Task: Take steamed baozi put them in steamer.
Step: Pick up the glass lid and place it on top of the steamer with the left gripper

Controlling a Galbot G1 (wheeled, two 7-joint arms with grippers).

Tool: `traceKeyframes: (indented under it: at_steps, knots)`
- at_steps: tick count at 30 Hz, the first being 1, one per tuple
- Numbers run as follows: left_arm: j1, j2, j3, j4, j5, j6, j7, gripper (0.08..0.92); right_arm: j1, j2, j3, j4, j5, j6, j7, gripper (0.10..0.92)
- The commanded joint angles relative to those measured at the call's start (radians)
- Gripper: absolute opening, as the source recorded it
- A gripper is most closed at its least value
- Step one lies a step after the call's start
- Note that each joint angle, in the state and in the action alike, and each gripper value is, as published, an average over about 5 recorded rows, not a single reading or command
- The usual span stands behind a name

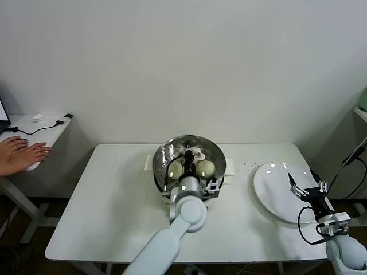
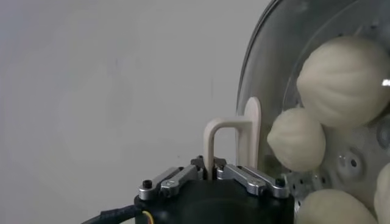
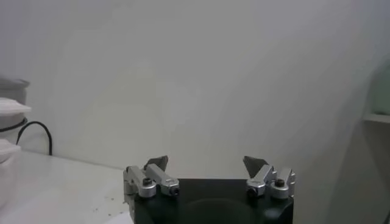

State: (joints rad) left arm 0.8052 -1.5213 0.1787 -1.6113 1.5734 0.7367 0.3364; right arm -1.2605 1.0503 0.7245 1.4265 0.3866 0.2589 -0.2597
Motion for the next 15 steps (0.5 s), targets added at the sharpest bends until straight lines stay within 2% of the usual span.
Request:
traceKeyframes:
  at_steps: [1, 9, 15]
  knots:
    - [0.002, -0.004, -0.013, 0.013, -0.015, 0.049, -0.004, 0.155, 0.002, 0.001, 0.002, -0.004, -0.003, 0.002, -0.001, 0.823]
    - [0.006, -0.003, -0.009, 0.012, -0.024, 0.049, -0.011, 0.155, 0.004, 0.006, 0.004, -0.007, -0.010, 0.004, -0.003, 0.823]
    - [0.009, 0.012, 0.001, -0.012, -0.014, 0.049, 0.016, 0.163, 0.006, 0.005, 0.007, -0.012, -0.013, 0.004, -0.007, 0.823]
